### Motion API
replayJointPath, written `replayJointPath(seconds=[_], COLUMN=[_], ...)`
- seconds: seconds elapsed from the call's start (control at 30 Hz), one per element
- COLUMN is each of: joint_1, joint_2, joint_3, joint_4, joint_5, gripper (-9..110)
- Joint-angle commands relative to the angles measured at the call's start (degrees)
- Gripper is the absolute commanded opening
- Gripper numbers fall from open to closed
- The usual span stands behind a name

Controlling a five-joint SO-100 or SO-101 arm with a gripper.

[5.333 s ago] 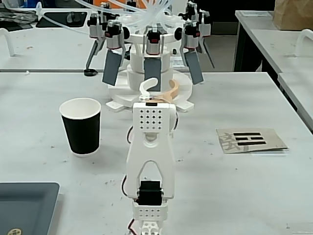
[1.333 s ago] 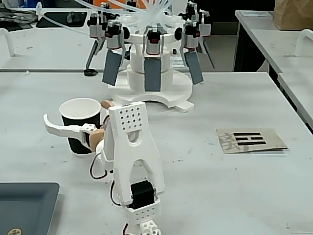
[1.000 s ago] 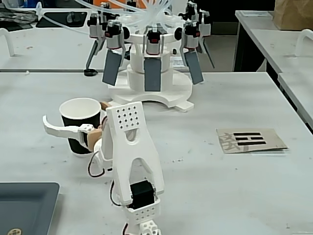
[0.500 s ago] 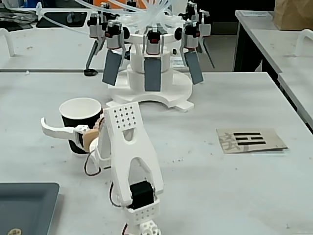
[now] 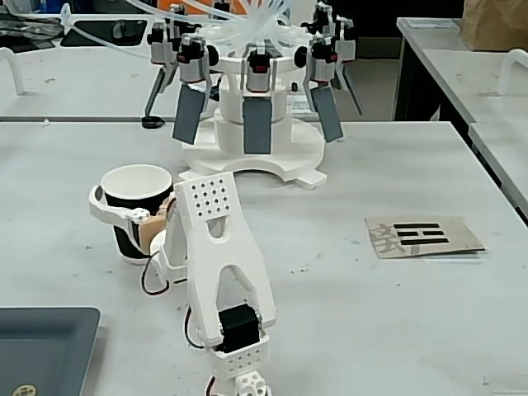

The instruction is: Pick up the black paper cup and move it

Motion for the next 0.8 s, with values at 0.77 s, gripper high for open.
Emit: replayJointPath(seconds=[0.77], joint_1=[-0.4], joint_2=[4.2], joint_3=[1.1], joint_4=[-7.2], joint_5=[-1.9], gripper=[6])
